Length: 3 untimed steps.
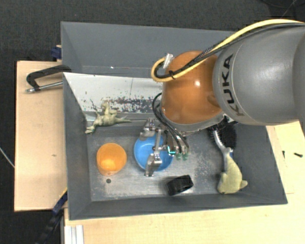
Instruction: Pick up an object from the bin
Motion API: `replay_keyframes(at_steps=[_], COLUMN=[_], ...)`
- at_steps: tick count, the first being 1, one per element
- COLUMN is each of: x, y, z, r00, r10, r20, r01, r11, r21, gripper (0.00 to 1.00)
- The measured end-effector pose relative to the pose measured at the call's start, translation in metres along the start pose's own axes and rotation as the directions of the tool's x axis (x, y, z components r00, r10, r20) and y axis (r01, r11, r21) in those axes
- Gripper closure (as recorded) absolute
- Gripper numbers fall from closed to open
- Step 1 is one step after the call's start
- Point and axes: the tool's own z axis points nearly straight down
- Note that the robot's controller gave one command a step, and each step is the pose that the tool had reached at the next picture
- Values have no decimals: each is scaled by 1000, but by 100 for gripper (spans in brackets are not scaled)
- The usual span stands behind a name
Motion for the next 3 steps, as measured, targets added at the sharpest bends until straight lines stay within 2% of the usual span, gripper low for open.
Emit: replay_keyframes(at_steps=[1,2,3], x=[-23,-21,-17], y=[-40,-41,-82], z=[93,91,90], r00=[983,983,853], r10=[-181,-182,-521], r20=[10,-2,34], r01=[181,182,521], r11=[983,983,853], r21=[-2,1,7], gripper=[0,100,100])
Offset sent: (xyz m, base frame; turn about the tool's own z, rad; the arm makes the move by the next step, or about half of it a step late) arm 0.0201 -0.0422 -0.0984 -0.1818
